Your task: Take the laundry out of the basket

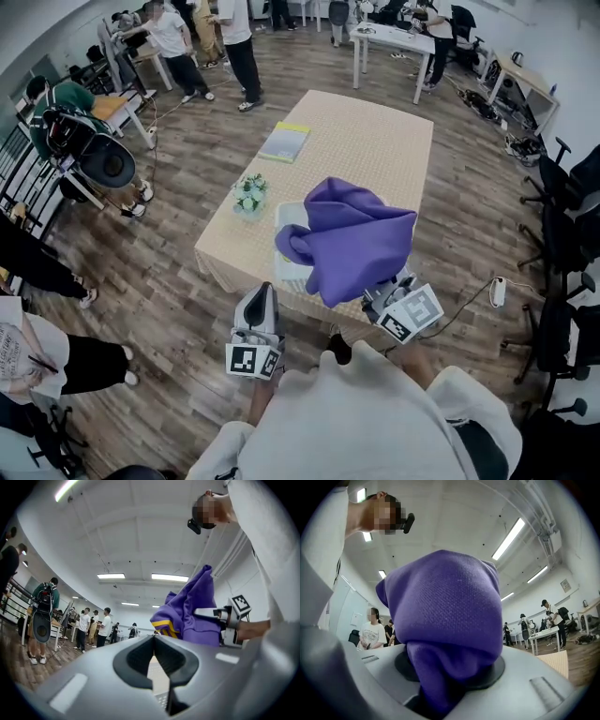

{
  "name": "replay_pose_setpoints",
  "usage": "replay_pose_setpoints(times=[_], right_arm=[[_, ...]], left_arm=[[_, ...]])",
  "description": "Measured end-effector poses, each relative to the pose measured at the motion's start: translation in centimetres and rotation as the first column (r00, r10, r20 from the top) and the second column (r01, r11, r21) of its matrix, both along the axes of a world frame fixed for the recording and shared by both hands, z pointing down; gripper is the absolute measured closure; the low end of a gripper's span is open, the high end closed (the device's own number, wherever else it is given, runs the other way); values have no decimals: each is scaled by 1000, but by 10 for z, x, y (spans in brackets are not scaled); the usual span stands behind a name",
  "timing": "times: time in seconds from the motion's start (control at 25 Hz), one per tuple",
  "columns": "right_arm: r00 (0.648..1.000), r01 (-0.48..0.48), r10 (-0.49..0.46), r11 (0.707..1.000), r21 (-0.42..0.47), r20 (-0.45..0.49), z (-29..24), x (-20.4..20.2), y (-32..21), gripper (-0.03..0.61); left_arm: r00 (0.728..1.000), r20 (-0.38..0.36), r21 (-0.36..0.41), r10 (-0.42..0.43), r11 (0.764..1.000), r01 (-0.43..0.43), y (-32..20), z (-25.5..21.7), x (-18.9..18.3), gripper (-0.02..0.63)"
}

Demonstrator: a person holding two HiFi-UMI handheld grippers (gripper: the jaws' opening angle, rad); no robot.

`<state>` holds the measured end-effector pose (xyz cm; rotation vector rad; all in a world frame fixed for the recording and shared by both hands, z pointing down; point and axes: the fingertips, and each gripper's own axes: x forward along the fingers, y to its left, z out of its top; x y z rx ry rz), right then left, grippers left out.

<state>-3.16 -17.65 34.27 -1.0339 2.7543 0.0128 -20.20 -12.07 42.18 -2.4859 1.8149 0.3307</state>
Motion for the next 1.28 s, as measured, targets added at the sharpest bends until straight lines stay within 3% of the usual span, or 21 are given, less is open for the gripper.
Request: replay_pose_setpoints(times=[0.2, 0.72, 1.08, 1.28], right_arm=[[999, -31, 31, 999, 19, 13, -9, 13, 51, 403], [999, 27, -21, 992, -127, 43, 38, 57, 134, 403], [999, 42, -46, 982, -183, -17, 85, 141, 200, 403], [999, 44, -46, 974, -223, -4, 105, 180, 240, 404]], left_arm=[[1000, 0, 20, 26, 999, -26, 45, -6, 10, 603], [1000, 7, -1, 30, 1000, -30, 115, -4, 66, 603], [1000, 2, -43, -13, 999, 13, 187, 23, 149, 603], [1000, 12, -50, -21, 999, 22, 232, 25, 190, 603]])
